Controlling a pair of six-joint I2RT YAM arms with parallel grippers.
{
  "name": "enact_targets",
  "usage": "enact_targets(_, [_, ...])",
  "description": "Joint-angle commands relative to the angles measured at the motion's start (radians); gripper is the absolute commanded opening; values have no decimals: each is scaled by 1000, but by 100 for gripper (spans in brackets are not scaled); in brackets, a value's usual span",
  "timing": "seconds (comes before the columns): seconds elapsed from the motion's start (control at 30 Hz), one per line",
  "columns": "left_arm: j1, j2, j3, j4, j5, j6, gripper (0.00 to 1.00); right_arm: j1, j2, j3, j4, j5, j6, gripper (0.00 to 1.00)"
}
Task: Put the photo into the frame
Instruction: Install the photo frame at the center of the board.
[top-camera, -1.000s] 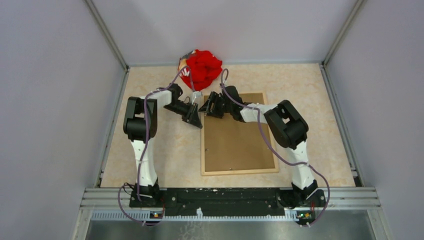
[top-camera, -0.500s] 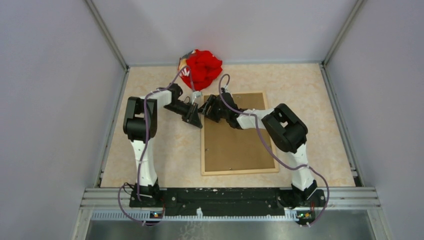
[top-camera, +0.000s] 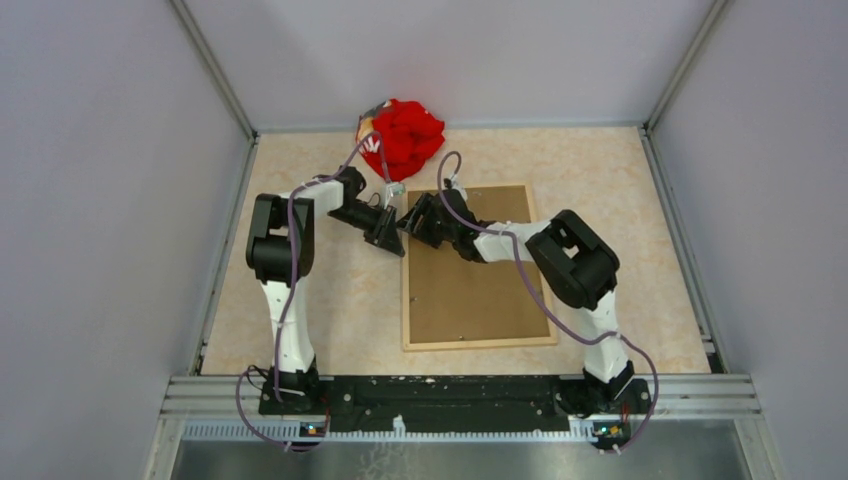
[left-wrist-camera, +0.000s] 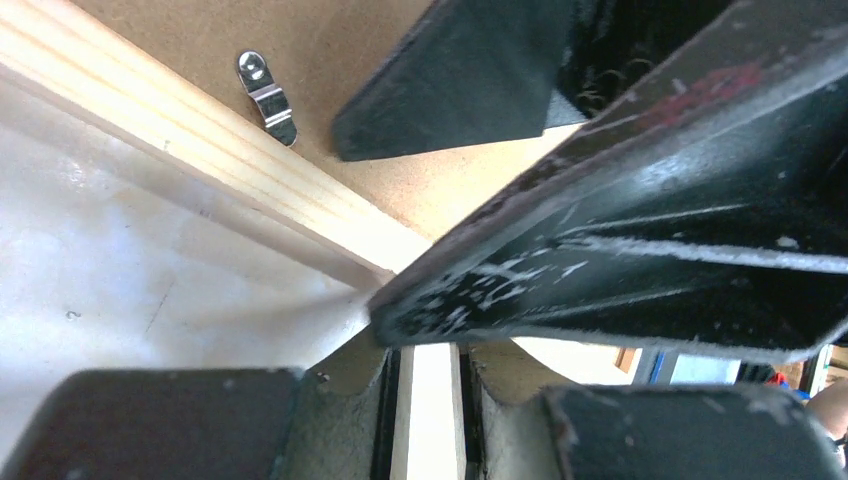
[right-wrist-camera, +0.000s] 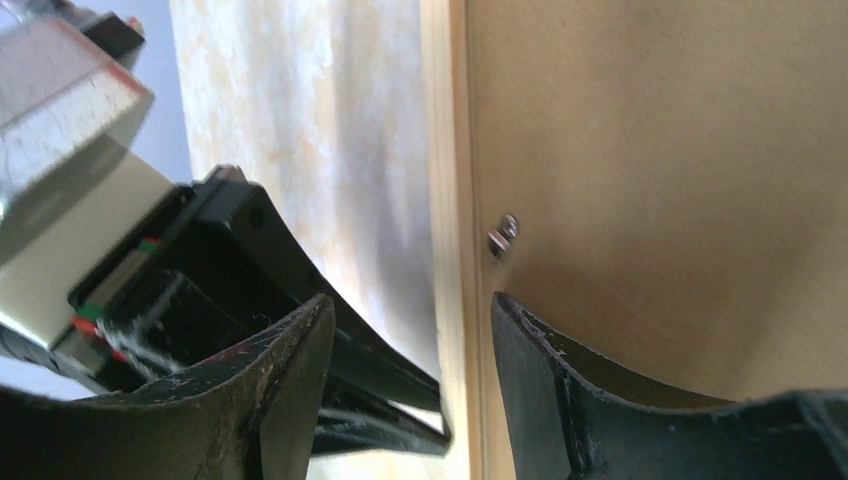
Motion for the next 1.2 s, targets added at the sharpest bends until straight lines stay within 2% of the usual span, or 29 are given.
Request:
enact_targets(0.0, [-26,-13,-26,46,-74,56,23,17,-114,-75,-69,26,-62,60])
enact_targets(0.13, [-26,-16,-30,46,-71,56,23,14,-126,-75,-92,33,-88,60])
enact_targets(0.43, [-26,-19,-33,42,-72,59,23,-1,-32,14,-107,14,-93,60])
enact_targets(1.17, [-26,-24,-38,35,-67,70,22,-8,43,110,-110,15,-91,54])
